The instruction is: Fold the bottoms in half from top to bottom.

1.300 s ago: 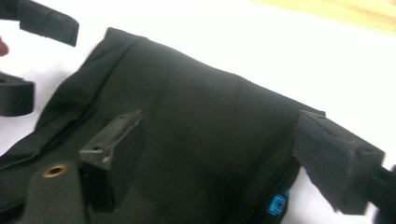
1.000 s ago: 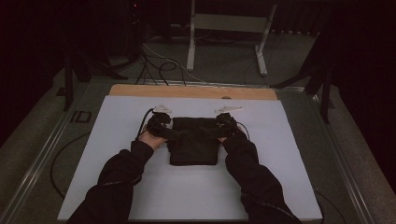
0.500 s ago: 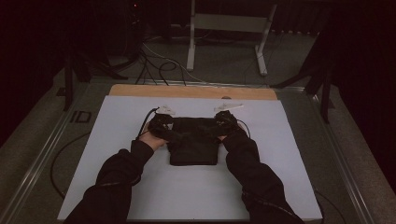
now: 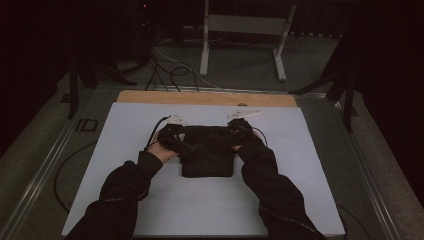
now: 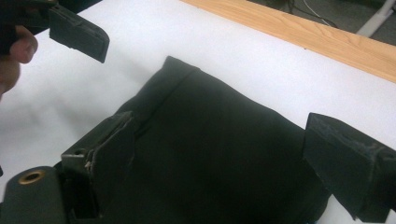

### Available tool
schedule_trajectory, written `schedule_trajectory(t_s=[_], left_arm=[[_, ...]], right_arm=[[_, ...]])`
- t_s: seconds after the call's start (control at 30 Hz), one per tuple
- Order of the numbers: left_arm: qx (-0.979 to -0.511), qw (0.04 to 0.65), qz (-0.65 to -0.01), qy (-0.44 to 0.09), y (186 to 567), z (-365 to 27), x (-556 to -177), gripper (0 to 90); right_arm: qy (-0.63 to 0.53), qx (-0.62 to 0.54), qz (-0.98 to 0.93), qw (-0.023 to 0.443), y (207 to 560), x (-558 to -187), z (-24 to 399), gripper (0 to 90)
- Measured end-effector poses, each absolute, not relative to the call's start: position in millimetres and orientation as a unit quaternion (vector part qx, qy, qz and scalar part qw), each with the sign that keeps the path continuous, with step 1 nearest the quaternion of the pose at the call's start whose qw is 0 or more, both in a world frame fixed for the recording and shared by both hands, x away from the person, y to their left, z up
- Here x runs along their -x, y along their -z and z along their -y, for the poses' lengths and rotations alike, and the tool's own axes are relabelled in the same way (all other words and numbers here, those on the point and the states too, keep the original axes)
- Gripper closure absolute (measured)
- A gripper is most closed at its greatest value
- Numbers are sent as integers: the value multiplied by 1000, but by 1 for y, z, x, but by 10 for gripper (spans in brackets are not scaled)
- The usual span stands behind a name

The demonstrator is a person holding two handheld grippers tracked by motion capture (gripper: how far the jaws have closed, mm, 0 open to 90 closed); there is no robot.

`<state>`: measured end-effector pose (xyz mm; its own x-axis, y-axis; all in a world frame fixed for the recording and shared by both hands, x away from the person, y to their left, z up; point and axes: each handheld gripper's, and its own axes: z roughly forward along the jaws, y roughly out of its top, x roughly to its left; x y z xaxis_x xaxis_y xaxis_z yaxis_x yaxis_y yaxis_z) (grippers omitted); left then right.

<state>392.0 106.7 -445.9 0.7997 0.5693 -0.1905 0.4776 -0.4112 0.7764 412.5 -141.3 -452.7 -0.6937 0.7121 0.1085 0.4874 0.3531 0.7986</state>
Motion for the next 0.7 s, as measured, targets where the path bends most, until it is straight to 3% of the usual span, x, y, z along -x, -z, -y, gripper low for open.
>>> schedule_trajectory(t_s=[0.7], left_arm=[[-843, 461, -274, -34, 443, -118, -358, 0]], right_arm=[[-443, -333, -825, 110, 448, -385, 141, 101]])
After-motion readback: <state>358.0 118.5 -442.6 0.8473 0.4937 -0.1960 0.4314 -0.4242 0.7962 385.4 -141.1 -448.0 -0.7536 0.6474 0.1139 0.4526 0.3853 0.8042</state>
